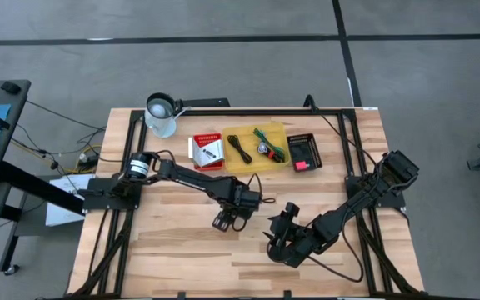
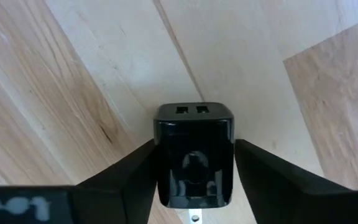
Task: Pick and place items into bin
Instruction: Put the black charger adapter into the black bin
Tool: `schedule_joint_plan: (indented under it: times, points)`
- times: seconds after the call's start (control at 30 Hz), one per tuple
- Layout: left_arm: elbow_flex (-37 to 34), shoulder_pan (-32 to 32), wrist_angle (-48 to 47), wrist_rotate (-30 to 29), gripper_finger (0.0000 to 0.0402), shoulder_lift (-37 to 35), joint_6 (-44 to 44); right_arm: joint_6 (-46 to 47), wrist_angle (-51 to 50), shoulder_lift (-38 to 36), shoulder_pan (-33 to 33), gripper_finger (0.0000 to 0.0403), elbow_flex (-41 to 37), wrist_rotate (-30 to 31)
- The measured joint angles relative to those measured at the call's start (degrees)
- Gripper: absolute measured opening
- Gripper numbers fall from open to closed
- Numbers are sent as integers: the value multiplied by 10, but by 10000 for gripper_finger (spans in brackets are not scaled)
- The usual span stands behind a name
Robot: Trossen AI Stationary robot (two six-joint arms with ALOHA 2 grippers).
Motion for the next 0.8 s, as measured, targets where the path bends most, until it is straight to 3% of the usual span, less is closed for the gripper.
schedule_joint_plan:
  times: [0.47,0.8]
  points:
    - [-1,1,-6,-1,153,-4,0,-23,15,0,0,228,0,6]
    - [-4,0,-15,-44,156,-30,0,-56,27,-7,0,228,1,14]
